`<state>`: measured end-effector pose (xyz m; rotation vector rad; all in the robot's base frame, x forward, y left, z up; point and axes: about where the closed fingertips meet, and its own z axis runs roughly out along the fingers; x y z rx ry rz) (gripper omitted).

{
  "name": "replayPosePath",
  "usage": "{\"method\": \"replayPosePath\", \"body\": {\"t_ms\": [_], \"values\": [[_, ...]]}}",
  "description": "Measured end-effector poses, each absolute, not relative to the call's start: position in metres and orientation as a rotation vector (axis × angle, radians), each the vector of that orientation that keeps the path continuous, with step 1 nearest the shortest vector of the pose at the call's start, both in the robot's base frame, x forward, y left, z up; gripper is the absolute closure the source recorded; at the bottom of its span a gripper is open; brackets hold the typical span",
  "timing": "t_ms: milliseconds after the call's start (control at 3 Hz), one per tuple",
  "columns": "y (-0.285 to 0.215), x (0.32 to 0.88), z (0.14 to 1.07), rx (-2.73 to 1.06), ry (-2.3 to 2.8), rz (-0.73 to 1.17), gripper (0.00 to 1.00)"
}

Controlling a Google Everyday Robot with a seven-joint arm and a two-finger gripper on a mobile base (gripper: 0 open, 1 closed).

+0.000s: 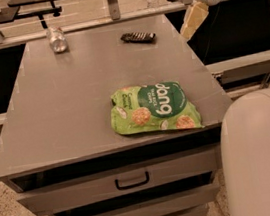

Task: Move rxbar chocolate near green rice chip bag

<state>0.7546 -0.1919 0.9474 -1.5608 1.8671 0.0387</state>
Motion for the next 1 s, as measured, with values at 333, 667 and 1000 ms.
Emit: {"method": "replayPosePath", "body": {"t_ms": [333,667,1000], "values": [[-0.199,0.785,0.941,-1.428,1.887,0.031,0.0],[-0.188,0.817,0.918,-1.243,1.872,0.177,0.0],[-0.175,0.834,0.901,-1.144,1.86,0.281,0.0]]}}
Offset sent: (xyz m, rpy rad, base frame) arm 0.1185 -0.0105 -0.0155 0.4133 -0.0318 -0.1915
